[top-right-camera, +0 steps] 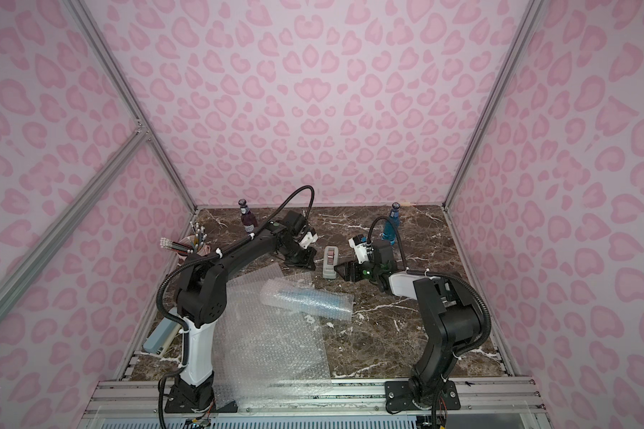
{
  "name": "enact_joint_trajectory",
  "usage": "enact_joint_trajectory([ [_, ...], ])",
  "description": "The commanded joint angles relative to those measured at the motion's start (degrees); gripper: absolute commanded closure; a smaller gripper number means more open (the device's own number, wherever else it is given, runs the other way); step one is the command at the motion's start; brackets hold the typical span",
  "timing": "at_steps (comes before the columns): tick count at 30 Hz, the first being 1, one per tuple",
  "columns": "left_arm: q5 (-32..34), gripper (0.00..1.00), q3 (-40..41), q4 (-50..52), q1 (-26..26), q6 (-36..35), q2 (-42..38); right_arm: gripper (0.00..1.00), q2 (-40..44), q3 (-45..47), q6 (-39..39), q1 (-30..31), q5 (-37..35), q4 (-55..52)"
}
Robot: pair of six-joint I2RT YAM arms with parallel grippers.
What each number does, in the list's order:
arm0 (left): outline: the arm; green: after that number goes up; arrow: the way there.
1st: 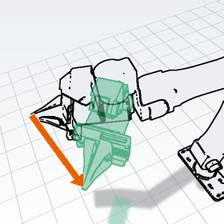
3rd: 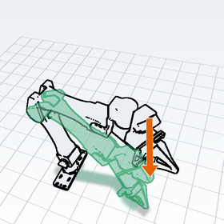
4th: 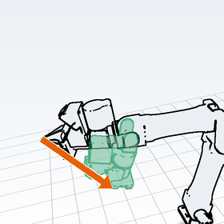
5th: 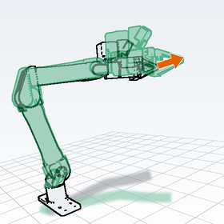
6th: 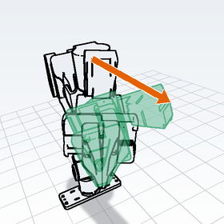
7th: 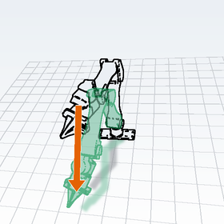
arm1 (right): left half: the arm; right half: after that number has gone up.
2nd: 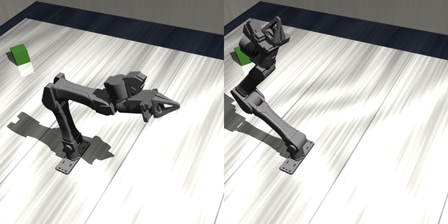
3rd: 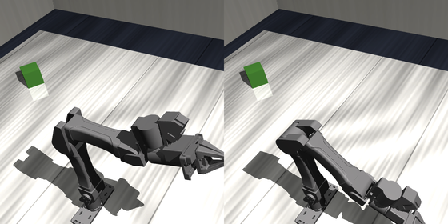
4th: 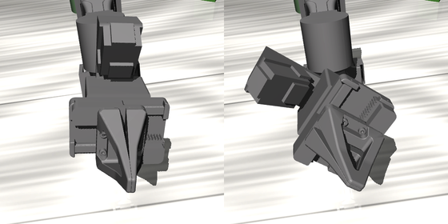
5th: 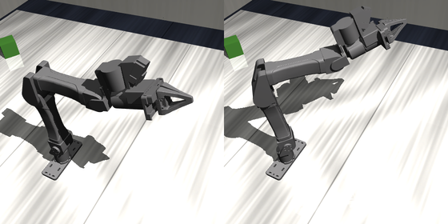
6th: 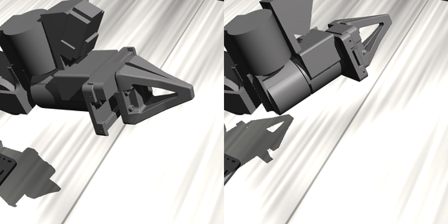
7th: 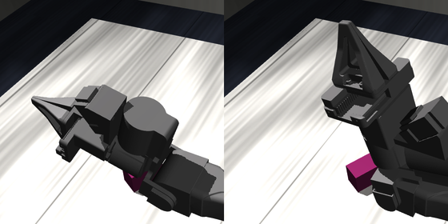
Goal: Wrap wine bottles in bubble wrap
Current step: Tear off the tape using the Tape Cutter, then adjust the bubble wrap on the bubble wrap.
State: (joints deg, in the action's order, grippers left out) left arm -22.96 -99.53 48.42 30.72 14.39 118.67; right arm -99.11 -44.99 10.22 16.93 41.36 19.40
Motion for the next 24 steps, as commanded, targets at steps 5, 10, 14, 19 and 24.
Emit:
enact_joint_trajectory([
  [5, 6.2, 0.95, 1.7, 9.8, -2.1, -6.9, -7.0, 0.14, -0.9, -1.2, -8.4, 4.0, 6.5, -9.1],
  [10, 7.9, 0.95, 5.7, 12.3, -3.4, -8.6, -12.4, 0.13, -5.4, -5.9, -12.1, 5.5, 7.4, -15.0],
  [14, 9.3, 0.95, 9.4, 13.9, -4.4, -9.8, -16.0, 0.13, -9.4, -10.0, -14.8, 6.0, 8.8, -19.9],
  [19, 9.5, 0.95, 12.6, 14.5, -6.2, -10.3, -19.2, 0.12, -13.2, -12.9, -17.7, 6.9, 12.3, -24.0],
  [24, 9.3, 0.95, 14.0, 14.7, -7.3, -10.6, -20.4, 0.13, -15.6, -15.0, -18.9, 8.2, 17.0, -25.9],
])
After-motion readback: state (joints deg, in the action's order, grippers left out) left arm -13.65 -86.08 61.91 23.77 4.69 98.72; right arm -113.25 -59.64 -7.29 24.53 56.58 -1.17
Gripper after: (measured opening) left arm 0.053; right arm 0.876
